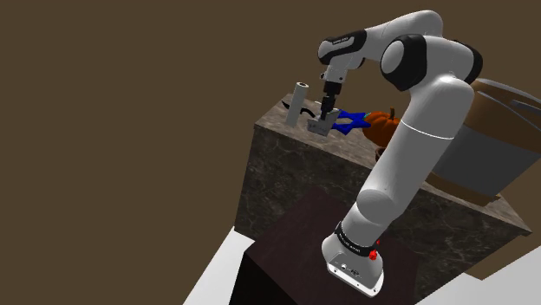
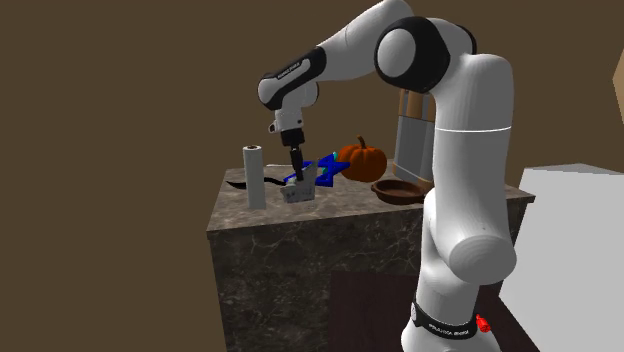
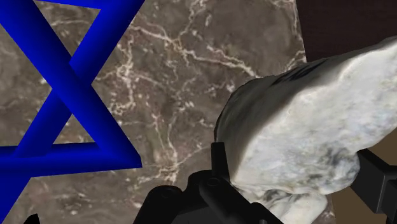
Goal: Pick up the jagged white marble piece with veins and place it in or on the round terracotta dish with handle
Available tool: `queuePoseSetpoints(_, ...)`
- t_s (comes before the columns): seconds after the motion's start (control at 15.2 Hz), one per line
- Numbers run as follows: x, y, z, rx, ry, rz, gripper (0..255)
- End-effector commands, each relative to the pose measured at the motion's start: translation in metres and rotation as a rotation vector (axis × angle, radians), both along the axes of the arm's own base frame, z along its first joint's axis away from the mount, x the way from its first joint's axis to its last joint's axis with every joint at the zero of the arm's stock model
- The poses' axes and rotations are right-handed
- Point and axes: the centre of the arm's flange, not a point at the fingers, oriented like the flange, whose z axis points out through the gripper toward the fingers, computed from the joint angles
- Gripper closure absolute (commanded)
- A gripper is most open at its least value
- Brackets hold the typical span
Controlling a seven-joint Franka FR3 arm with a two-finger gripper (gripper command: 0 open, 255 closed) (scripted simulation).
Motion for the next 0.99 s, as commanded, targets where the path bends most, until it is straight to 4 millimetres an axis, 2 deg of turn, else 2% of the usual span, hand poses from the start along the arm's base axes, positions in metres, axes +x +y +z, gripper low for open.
queuePoseSetpoints(0.0, 0.0, -0.001, 0.012, 0.0, 0.0, 0.0, 255)
queuePoseSetpoints(0.92, 0.0, -0.001, 0.086, 0.0, 0.0, 0.0, 255)
